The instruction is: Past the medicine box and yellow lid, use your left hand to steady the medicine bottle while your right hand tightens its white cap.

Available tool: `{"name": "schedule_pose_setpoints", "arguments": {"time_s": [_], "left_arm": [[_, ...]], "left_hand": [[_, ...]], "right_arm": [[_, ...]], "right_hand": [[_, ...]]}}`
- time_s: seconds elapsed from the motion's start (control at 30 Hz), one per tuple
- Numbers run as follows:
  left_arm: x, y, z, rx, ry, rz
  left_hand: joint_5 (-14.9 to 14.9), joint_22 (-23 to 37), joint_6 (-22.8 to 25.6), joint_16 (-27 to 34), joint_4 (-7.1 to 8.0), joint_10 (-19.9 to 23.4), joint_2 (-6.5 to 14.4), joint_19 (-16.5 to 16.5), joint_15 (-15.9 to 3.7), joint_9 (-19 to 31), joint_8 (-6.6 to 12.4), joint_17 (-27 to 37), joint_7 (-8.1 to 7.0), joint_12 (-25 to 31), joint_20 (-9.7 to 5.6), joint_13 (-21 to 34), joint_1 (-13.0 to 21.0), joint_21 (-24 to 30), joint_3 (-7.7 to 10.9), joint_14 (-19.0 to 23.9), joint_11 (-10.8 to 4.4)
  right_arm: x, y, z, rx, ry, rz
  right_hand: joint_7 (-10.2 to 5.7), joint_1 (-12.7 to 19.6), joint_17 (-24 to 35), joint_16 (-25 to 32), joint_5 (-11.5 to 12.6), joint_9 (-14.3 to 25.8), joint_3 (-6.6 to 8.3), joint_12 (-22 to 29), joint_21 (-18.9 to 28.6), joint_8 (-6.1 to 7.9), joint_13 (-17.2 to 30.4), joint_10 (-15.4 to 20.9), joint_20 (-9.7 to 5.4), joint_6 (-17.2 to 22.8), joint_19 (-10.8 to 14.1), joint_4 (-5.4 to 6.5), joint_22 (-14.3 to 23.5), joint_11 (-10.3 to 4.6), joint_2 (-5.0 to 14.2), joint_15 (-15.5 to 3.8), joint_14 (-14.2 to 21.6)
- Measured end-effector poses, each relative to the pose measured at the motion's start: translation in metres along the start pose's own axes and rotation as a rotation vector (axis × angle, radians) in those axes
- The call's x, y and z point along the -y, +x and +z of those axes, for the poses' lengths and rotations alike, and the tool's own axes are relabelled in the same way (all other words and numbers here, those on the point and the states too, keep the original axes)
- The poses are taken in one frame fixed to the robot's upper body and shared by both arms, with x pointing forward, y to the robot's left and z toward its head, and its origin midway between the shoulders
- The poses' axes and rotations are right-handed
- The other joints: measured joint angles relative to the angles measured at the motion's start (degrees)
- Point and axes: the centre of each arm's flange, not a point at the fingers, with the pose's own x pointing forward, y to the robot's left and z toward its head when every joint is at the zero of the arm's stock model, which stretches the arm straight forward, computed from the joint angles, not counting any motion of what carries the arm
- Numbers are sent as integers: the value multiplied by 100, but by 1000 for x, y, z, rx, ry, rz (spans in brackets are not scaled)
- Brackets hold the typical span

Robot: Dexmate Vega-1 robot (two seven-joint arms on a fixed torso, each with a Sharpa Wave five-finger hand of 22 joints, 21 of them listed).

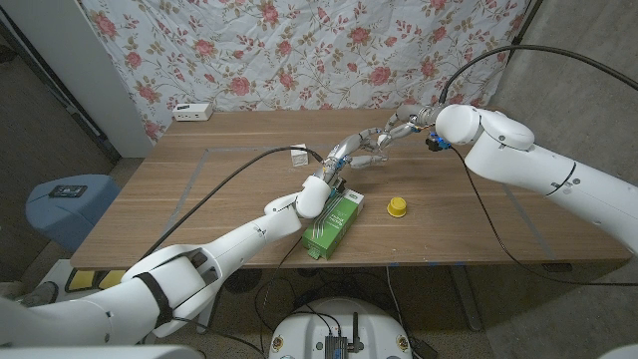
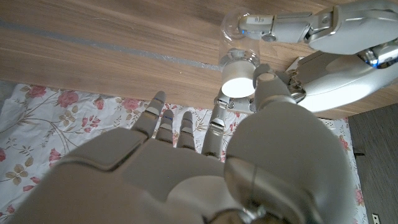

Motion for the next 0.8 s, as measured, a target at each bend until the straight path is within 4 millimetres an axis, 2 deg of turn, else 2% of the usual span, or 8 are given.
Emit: {"name": "schedule_pose_setpoints", "arguments": {"time_s": [0.13, 0.5, 0.57, 0.8], "left_arm": [[0, 0, 0, 0, 0, -1], [0, 0, 0, 0, 0, -3], [0, 0, 0, -1, 0, -3], [1, 0, 0, -1, -1, -4]], "left_hand": [[-1, 0, 0, 0, 9, 0, 0, 0, 0, 0, 0, 0, 0, 19, 0, -2, 0, 0, 9, 0, 0], [19, 0, 0, 0, 6, 0, 1, 0, -31, 0, 0, 0, 0, 19, 0, -4, 1, 0, 40, 32, 0], [19, 0, 0, 0, 6, 0, 1, 0, -30, 0, 0, 0, 0, 19, 0, -4, 0, 0, 40, 32, 0], [19, 0, 0, 0, 6, 0, 1, 0, -30, 0, 0, 1, 0, 18, 0, -3, -1, 0, 40, 32, 0]], "right_arm": [[-1, 0, -1, -2, 2, -4], [-3, 1, -4, -11, 10, -20], [-4, 1, -5, -14, 13, -23], [-5, 2, -8, -19, 24, -38]], "right_hand": [[-2, 0, 0, 40, -5, -1, 7, 0, 0, 41, 0, 62, 20, 83, 21, 7, 0, 0, 0, -10, 72], [-73, 14, 1, 62, -5, -25, 7, 44, 38, 124, 1, 207, -45, 277, 92, 7, 0, -43, 15, -58, 147], [-56, 14, 1, 62, -6, -28, 16, 44, 38, 145, 1, 245, -17, 333, 120, 18, 0, -41, 15, -71, 192], [-21, -13, 15, 91, -40, -34, 10, 44, 38, 187, 1, 338, -61, 430, 164, 44, 0, -71, 41, -103, 288]]}}
